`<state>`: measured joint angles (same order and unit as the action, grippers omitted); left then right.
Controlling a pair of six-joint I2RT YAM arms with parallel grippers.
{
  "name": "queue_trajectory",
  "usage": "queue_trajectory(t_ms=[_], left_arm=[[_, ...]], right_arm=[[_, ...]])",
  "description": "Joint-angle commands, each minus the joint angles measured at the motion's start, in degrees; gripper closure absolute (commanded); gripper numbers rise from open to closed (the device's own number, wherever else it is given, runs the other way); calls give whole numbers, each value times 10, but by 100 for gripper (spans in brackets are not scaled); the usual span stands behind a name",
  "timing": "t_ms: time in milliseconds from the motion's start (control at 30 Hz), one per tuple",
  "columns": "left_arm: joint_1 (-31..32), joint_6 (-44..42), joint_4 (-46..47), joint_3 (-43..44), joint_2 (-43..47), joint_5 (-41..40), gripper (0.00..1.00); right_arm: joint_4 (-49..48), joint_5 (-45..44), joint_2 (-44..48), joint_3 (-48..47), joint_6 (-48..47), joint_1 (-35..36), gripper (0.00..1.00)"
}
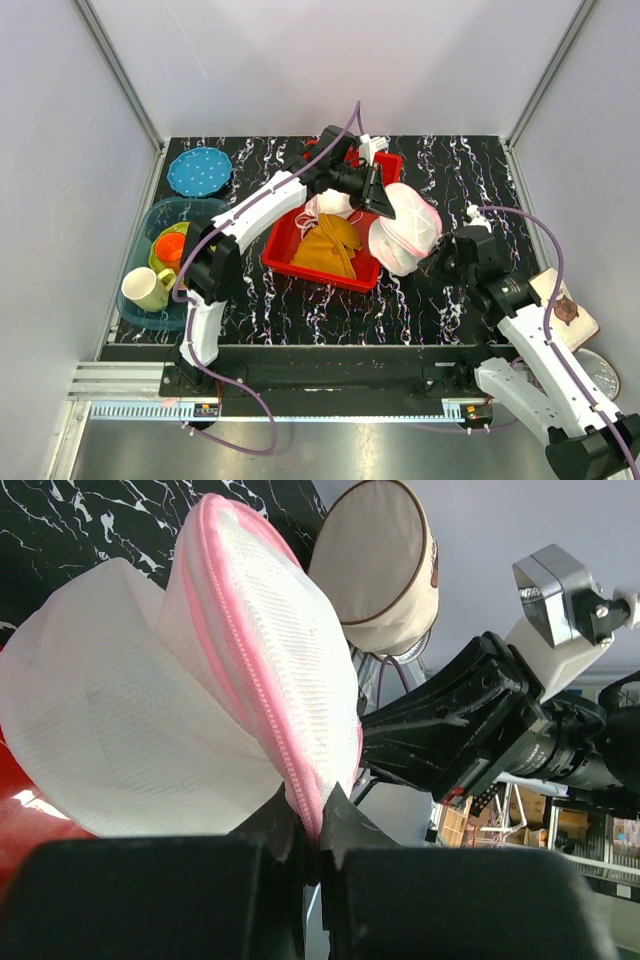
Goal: Unzip the laundry bag and remove the bra
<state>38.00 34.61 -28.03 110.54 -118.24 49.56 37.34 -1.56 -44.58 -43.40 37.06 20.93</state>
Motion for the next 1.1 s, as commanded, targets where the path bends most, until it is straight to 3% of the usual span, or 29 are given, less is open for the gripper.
queue_trajectory(t_ms=[0,67,100,133,167,267,367,600,700,933,1000,1067], left_arm=[[-27,-32,47,-9,58,20,100],[-17,-16,71,-29,55,26,100],[-4,-3,80,-30,43,29,100],[6,1,85,-26,31,34,100],[15,1,87,-19,21,40,100],[44,9,104,-5,-16,55,100],[59,43,147,-6,-44,69,100],[88,86,175,28,-80,86,100],[81,163,299,-23,-76,114,100],[60,95,190,-6,-100,83,100],[57,109,193,-16,-100,87,93],[56,107,192,-23,-96,76,68]], right_arm=[[70,-90,-2,12,17,-7,100],[71,-107,-17,9,23,-9,100],[73,-114,-33,6,20,-10,93],[75,-114,-41,-6,18,-9,69],[76,-113,-46,-14,15,-9,55],[84,-126,-46,-46,7,-9,23],[97,-164,-26,-71,4,-9,17],[103,-238,9,-127,5,-9,16],[102,-253,0,-141,-4,-9,14],[93,-230,-29,-143,-18,-9,13],[91,-227,-30,-137,-16,-9,13],[88,-225,-30,-135,-16,-9,13]])
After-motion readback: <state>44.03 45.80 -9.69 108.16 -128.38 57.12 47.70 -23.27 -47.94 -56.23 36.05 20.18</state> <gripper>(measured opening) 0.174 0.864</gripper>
